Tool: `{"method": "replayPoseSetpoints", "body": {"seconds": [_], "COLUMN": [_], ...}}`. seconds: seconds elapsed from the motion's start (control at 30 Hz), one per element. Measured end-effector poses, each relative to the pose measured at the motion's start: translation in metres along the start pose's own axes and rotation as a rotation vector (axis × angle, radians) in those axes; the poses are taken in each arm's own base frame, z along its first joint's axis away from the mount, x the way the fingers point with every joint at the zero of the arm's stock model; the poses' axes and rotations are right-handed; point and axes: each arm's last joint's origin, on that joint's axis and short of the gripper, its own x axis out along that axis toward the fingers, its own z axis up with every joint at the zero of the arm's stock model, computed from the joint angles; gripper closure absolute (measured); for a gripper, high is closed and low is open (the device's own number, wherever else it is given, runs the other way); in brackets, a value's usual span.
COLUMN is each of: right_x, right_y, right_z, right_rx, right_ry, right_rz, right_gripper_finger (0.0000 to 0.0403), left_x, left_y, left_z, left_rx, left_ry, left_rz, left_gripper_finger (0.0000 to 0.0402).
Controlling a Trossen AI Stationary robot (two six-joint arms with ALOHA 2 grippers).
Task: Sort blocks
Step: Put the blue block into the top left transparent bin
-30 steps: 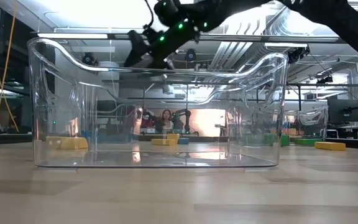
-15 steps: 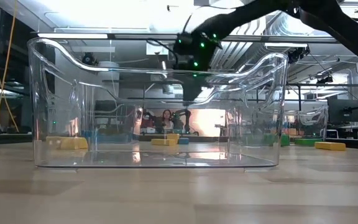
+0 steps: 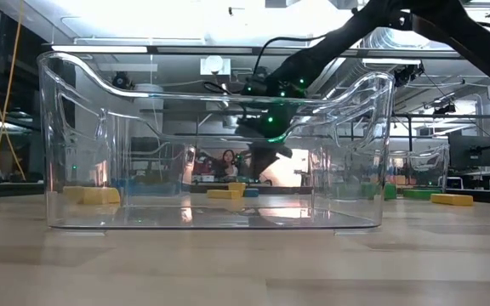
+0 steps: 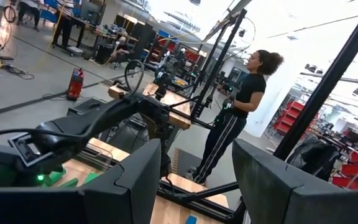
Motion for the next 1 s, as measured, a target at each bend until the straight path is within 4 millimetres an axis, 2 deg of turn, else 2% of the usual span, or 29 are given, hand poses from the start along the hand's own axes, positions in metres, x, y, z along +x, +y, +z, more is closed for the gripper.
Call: {"method": "replayPoseSetpoints", "body": {"seconds": [0.17,0.5,0.77,0.9,1.0], "right_x": [0.004,0.003,0.022,0.023,0.020], "right_y": [0.004,-0.009,-0.007,-0.005,-0.001], "right_z": [0.002,0.002,-0.005,-0.008,-0.015], "right_rx": [-0.001,0.145,0.234,0.203,0.121], "right_ry": [-0.032,-0.037,0.016,0.046,0.134], "right_rz": [-0.053,-0.090,-0.080,-0.069,-0.067], "right_gripper_finger": [0.0402,0.0402,0.0403,0.0403,0.0403], "left_x": [0.002,0.006,0.008,0.008,0.008], "left_y": [0.001,0.002,0.000,-0.001,-0.001], "left_z": [-0.001,-0.003,-0.005,-0.006,-0.006], "left_rx": [0.000,-0.025,-0.028,-0.029,-0.029], "left_ry": [-0.002,0.010,0.019,0.023,0.024], "left_rz": [0.017,0.025,0.014,0.008,0.005], "left_gripper_finger": [0.0216,0.0216,0.0216,0.0216,0.0216]}}
